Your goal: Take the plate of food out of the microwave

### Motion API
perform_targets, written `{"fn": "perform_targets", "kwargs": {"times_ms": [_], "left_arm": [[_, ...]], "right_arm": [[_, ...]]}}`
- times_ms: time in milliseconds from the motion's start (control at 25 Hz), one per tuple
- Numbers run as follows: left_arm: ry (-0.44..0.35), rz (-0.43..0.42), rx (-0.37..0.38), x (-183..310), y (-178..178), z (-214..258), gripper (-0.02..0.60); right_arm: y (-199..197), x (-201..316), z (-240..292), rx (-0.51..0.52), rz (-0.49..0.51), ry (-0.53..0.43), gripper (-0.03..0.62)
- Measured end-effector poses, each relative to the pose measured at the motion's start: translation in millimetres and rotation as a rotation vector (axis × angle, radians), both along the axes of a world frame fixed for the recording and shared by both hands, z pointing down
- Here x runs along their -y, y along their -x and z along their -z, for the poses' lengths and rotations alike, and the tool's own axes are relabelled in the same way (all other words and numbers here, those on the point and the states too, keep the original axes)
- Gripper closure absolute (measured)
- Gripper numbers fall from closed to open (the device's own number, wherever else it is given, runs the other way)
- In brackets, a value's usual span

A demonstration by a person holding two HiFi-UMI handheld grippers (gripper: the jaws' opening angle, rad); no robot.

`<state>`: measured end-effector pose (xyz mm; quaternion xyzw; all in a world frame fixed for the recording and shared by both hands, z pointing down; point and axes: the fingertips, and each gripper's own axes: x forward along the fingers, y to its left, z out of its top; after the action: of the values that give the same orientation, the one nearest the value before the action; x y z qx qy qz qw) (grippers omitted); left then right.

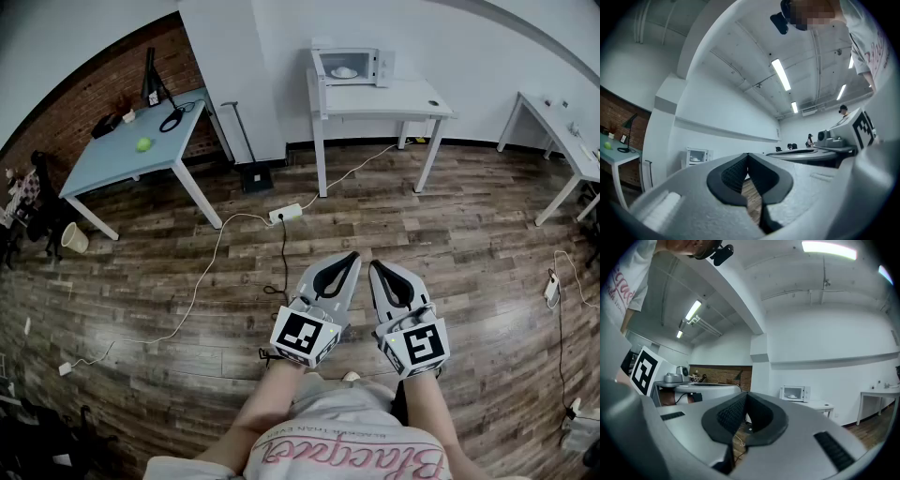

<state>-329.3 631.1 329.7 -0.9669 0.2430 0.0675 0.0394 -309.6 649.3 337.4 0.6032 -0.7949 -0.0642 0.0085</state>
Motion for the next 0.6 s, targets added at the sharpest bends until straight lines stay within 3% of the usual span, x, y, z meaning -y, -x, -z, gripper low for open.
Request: {"fn": "perform_targets", "kwargs": {"times_ms": [440,600], "left_arm": [[0.013,0.042,0.001,-9,-23,-10,0.575],[0.023,0.045,-0.002,1,-29,-9,0.575]], "right_arm": [[-30,-7,-14,0.081,0.032,0.016,0.583],[-39,-2,-12,0.066,0.013,0.008,0.583]]}}
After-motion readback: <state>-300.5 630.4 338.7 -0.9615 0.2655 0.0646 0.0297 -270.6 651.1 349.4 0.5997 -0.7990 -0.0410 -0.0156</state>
